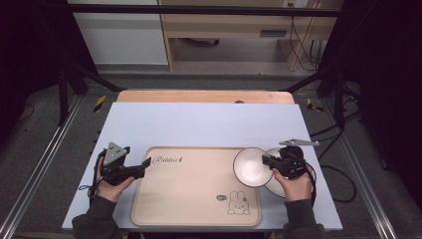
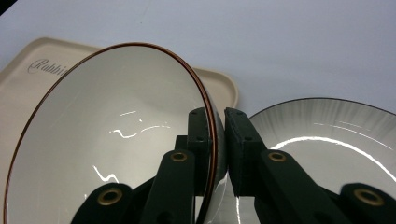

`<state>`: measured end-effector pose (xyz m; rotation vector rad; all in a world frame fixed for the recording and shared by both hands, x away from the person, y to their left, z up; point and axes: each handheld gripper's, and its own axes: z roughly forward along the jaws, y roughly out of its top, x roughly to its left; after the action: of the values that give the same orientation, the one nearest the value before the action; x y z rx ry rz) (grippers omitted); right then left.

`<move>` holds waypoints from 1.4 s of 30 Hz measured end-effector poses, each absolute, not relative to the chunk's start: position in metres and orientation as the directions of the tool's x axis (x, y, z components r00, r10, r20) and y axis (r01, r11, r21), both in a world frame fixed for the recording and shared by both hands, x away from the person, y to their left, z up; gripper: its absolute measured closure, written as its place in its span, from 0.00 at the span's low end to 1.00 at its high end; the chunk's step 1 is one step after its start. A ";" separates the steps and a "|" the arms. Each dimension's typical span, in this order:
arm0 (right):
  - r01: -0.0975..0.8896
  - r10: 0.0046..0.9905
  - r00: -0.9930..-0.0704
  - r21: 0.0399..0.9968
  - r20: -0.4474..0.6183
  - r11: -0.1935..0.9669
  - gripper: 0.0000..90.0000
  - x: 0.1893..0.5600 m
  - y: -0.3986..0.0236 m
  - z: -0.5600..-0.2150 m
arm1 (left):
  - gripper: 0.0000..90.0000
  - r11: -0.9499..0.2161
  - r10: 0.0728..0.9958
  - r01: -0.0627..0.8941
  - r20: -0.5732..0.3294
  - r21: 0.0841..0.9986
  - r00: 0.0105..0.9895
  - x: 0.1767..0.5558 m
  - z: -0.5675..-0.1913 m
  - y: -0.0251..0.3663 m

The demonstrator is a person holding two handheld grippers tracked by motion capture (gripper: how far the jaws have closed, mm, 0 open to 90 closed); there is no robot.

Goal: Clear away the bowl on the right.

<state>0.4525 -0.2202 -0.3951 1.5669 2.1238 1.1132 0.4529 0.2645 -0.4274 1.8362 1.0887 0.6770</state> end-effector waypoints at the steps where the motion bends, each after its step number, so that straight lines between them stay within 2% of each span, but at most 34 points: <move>1: 0.691 0.900 -0.377 0.714 0.217 0.117 0.90 0.453 -0.219 -0.395 | 0.15 -0.238 0.883 0.408 0.021 0.882 0.469 0.453 -0.427 0.265; 16: 0.678 0.864 -0.454 0.714 0.217 0.177 0.90 0.455 -0.192 -0.398 | 0.15 -0.243 0.881 0.409 0.024 0.879 0.472 0.453 -0.428 0.264; 42: 0.657 0.826 -0.523 0.718 0.213 0.231 0.90 0.463 -0.150 -0.399 | 0.15 -0.241 0.882 0.410 0.023 0.880 0.470 0.453 -0.428 0.264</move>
<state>0.4635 -0.1504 -0.3988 1.4044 2.2891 1.1674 0.4532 0.2638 -0.4282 1.8406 1.0883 0.6775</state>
